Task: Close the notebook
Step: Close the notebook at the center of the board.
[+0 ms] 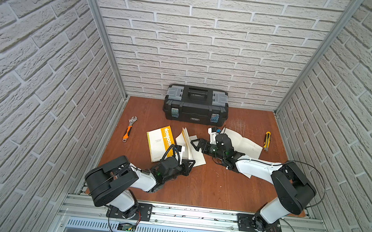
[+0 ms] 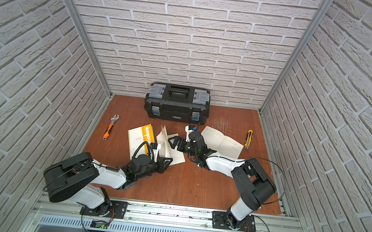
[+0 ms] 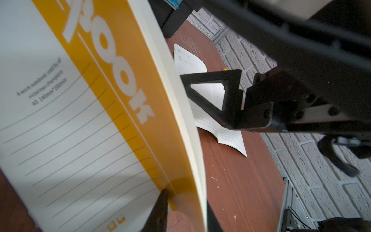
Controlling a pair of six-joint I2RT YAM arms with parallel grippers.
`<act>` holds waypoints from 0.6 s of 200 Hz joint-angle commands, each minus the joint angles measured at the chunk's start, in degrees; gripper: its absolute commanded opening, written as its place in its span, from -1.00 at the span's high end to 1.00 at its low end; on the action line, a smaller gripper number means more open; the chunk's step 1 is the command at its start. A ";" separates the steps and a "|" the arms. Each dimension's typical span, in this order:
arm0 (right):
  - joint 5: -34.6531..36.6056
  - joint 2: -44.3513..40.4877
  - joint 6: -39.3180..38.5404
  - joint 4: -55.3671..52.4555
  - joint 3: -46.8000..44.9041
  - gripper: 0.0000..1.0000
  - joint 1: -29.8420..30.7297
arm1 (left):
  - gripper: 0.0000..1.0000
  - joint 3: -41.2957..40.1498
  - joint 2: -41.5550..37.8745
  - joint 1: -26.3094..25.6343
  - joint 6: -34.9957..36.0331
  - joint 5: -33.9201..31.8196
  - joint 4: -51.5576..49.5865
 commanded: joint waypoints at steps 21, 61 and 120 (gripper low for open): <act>0.69 -3.07 -1.77 0.84 1.08 -1.00 0.07 | 0.53 1.36 1.59 0.56 1.23 1.96 3.43; 0.48 -3.04 -2.24 0.30 2.21 -1.00 0.07 | 0.17 5.76 2.70 0.56 0.96 4.90 1.83; 0.32 -2.86 -1.80 1.40 1.53 -1.00 0.07 | -0.17 6.73 3.66 0.74 2.79 4.05 -1.73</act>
